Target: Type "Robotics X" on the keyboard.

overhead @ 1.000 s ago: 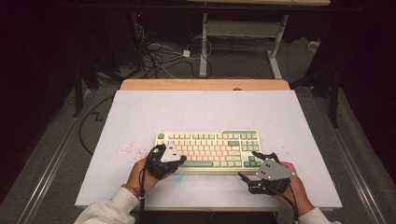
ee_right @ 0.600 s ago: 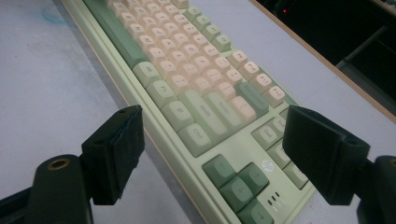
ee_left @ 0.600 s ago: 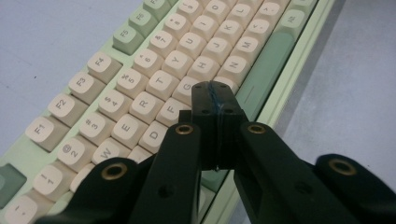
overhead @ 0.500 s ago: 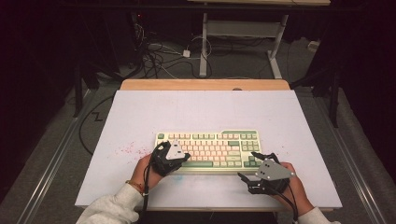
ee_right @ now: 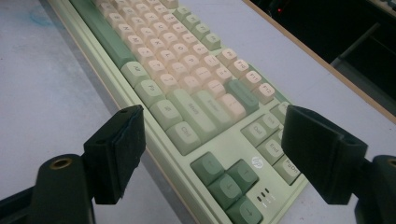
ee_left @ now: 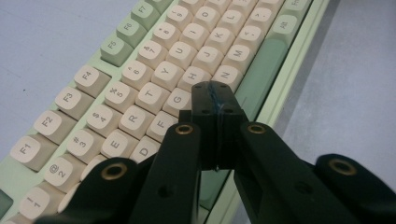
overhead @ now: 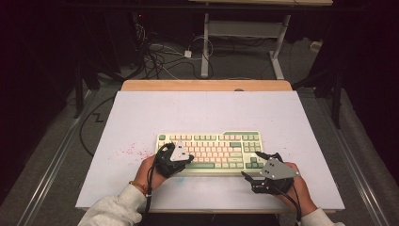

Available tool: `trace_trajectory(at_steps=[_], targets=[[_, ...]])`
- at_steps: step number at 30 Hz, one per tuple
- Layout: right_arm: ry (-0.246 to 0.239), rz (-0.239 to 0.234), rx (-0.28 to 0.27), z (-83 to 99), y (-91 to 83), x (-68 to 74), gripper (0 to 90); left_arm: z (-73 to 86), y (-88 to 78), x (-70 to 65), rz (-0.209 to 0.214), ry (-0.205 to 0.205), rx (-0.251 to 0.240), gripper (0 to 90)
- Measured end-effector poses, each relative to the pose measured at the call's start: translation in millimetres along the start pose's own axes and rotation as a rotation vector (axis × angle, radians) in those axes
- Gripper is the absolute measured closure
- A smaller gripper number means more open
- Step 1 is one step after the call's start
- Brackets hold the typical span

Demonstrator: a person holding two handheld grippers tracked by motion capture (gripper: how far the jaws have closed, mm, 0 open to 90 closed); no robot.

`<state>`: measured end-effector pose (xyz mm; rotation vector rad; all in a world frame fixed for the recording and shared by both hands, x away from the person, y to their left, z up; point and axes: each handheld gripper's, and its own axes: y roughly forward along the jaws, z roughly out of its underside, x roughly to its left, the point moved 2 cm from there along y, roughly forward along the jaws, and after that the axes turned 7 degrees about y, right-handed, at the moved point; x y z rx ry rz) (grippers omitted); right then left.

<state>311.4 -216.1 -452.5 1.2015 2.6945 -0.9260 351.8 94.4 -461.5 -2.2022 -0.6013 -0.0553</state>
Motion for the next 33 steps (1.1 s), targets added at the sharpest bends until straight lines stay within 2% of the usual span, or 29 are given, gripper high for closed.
trace_trajectory(at_steps=[11, 15, 18, 20, 25, 30, 33], targets=[[-0.004, -0.001, 0.003, 0.1, -0.1, 1.5, 22.6, 2.4, 0.2, -3.3, 0.008, 0.016, 0.021, 87.0], [-0.005, -0.001, 0.005, 0.0, 0.2, 1.8, 22.6, 4.3, 6.4, -5.9, 0.006, 0.034, 0.058, 87.1], [-0.01, -0.002, 0.001, -0.4, -0.1, 1.9, 22.6, 1.9, 5.4, -8.9, -0.002, 0.067, 0.07, 87.2], [-0.009, 0.0, 0.004, -0.3, 0.0, 1.7, 22.6, 1.6, 2.7, -8.3, -0.006, 0.061, 0.056, 87.0], [-0.001, 0.005, -0.005, -0.9, -1.1, -0.3, 23.6, 1.6, -17.7, 2.8, -0.023, -0.004, -0.042, 86.9], [0.029, 0.009, -0.016, -1.6, -1.0, -4.2, 32.0, 8.0, -25.2, 7.7, -0.048, -0.019, -0.053, 85.3], [0.045, 0.006, -0.017, -2.7, -0.8, -6.4, 41.5, 10.5, -29.1, 9.3, -0.062, -0.016, -0.066, 82.8]])
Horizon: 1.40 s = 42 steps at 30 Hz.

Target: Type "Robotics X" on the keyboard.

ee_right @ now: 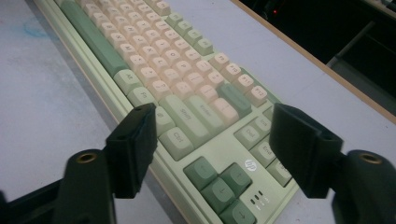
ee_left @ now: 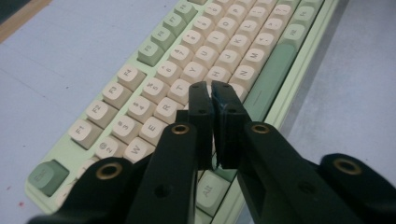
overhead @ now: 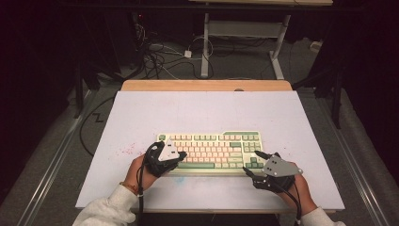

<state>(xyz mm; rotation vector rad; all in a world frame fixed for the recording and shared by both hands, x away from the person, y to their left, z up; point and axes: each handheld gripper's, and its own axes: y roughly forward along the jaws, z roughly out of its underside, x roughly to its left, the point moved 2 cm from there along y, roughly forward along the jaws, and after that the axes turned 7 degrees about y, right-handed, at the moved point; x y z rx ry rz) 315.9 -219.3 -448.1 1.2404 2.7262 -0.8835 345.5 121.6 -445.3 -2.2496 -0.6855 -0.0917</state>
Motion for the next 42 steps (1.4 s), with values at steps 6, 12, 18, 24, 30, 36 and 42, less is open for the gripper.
trace_trajectory(at_steps=[6, 12, 18, 24, 30, 36, 42], targets=[[0.026, -0.034, 0.029, -3.1, 0.5, -5.3, 64.9, 4.2, -9.5, 2.8, -0.046, 0.035, -0.021, 62.1], [0.054, -0.061, 0.038, -8.5, 3.0, -11.0, 80.4, 11.9, -16.0, 4.1, -0.084, 0.041, -0.039, 41.3], [0.087, -0.086, 0.057, -13.9, 7.6, -17.4, 89.3, 19.5, -18.5, 2.2, -0.149, 0.021, -0.055, 23.8], [0.104, -0.101, 0.08, -19.1, 14.5, -22.9, 90.0, 30.5, -22.5, 1.0, -0.174, -0.004, -0.073, 20.9], [0.095, -0.119, 0.112, -22.8, 25.6, -22.2, 90.0, 41.4, -26.6, -0.4, -0.176, -0.025, -0.061, 20.9], [0.088, -0.137, 0.148, -22.2, 37.5, -18.1, 90.0, 50.7, -31.6, -1.3, -0.188, -0.042, -0.05, 21.0], [0.06, -0.148, 0.184, -20.4, 50.7, -10.2, 90.0, 55.0, -32.9, -3.1, -0.181, -0.046, -0.035, 21.0]])
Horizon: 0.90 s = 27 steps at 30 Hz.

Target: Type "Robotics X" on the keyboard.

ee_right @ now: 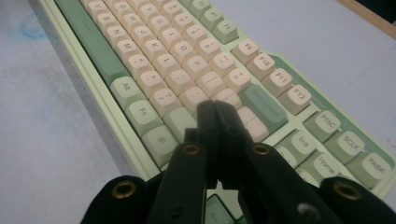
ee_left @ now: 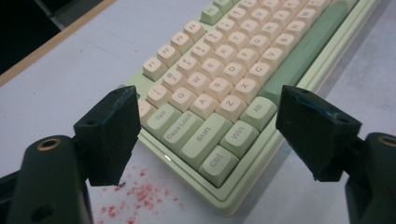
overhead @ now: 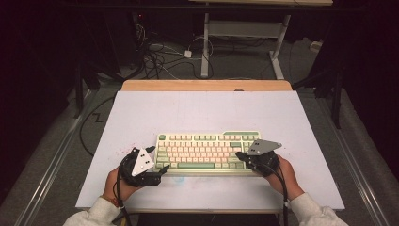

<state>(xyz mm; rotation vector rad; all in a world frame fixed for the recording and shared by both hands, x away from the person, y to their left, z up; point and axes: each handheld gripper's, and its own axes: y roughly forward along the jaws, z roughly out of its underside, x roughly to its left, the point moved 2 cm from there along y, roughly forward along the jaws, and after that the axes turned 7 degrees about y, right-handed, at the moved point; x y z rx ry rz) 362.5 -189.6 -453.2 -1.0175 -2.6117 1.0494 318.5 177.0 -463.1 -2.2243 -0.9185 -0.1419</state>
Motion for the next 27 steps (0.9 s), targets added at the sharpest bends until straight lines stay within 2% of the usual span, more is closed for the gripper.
trace_trajectory(at_steps=[6, 15, 19, 23, 24, 25, 26, 27], targets=[[-0.004, 0.008, 0.02, 0.6, 8.3, 0.0, 90.0, 0.5, -2.2, -0.4, -0.012, 0.002, -0.003, 21.2], [-0.016, 0.011, 0.055, 4.5, 15.0, 2.3, 90.0, 0.4, 0.6, -2.7, 0.01, 0.014, 0.013, 21.1], [-0.006, 0.016, 0.044, 6.2, 15.1, 3.0, 90.0, -0.5, -0.9, -0.6, -0.007, 0.005, 0.018, 21.9], [-0.007, 0.02, 0.041, 6.6, 15.1, 3.6, 90.0, -2.2, -4.2, 3.2, 0.006, -0.005, 0.031, 32.7], [-0.009, 0.021, 0.041, 6.7, 15.1, 3.6, 90.0, -2.7, -5.4, 4.2, 0.018, -0.004, 0.033, 37.9], [-0.012, 0.021, 0.041, 6.8, 15.0, 3.5, 90.0, -3.5, -6.5, 5.2, 0.017, -0.003, 0.034, 46.9], [-0.012, 0.023, 0.041, 6.8, 14.9, 3.6, 90.0, -4.1, -7.4, 6.2, 0.013, -0.005, 0.037, 49.8], [-0.012, 0.023, 0.041, 6.9, 14.9, 3.7, 90.0, -4.8, -8.9, 7.9, 0.031, -0.012, 0.029, 58.8]])
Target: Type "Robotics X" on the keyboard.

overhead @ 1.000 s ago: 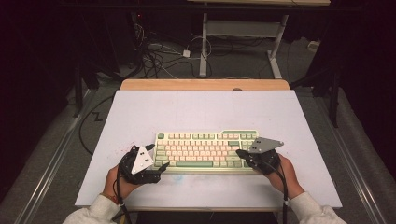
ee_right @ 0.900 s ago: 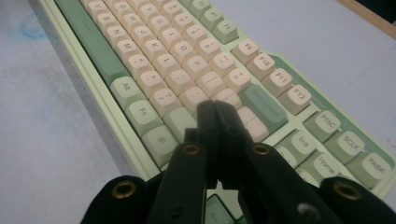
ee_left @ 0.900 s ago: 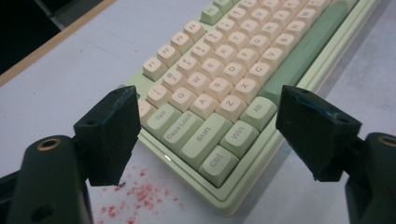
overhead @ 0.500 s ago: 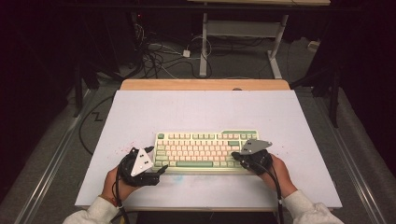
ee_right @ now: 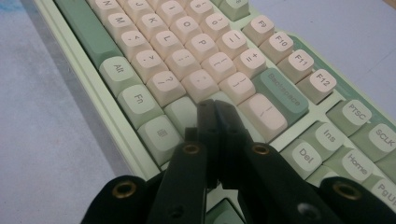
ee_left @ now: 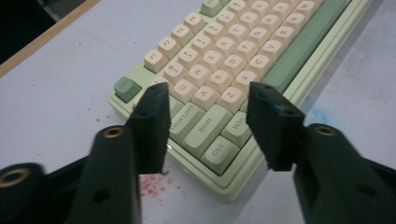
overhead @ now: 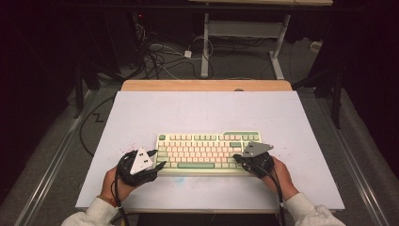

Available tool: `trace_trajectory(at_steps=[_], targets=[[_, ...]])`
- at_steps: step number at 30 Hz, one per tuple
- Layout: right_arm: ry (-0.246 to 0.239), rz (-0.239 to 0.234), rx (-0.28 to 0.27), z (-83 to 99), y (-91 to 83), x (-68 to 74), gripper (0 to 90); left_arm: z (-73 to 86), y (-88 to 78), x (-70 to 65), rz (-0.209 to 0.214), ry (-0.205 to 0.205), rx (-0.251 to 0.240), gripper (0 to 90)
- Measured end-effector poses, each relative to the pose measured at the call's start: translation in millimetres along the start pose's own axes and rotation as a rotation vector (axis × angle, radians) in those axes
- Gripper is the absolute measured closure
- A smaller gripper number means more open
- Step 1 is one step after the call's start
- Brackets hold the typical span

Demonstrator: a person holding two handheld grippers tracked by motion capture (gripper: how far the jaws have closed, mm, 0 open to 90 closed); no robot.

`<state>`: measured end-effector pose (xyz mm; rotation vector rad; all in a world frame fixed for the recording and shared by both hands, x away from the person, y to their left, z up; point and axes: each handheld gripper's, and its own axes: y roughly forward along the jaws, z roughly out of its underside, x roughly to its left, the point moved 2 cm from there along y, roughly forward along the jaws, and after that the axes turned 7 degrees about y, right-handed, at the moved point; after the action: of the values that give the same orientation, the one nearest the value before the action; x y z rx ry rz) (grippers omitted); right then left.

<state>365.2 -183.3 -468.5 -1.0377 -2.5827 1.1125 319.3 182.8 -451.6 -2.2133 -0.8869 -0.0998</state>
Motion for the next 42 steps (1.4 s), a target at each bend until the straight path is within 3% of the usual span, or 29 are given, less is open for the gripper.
trace_trajectory(at_steps=[3, 8, 16, 19, 28, 35, 42], targets=[[0.001, 0.004, -0.001, 0.3, -0.1, 0.7, 90.0, -1.5, -2.2, 4.0, 0.01, -0.02, 0.001, 76.1], [-0.003, 0.008, -0.002, 0.6, -0.3, 1.1, 90.0, -3.6, -3.7, 8.0, 0.015, -0.011, 0.017, 87.1], [-0.002, 0.014, -0.004, 1.0, -0.4, 1.7, 90.0, -8.6, -0.6, 10.4, 0.039, 0.003, 0.042, 87.2], [-0.002, 0.014, -0.005, 1.2, -0.4, 1.7, 90.0, -13.6, 2.9, 11.9, 0.068, 0.0, 0.052, 87.1], [0.008, 0.013, -0.007, 1.3, -0.2, 1.8, 90.0, -27.6, 21.0, 9.0, 0.133, 0.022, 0.07, 86.9], [-0.009, 0.036, -0.007, 1.2, -0.3, 4.6, 90.0, -33.0, 34.6, 4.9, 0.166, 0.042, 0.09, 86.9], [-0.003, 0.03, -0.012, 2.0, -0.5, 3.8, 90.0, -38.1, 46.9, 2.0, 0.197, 0.052, 0.103, 86.9]])
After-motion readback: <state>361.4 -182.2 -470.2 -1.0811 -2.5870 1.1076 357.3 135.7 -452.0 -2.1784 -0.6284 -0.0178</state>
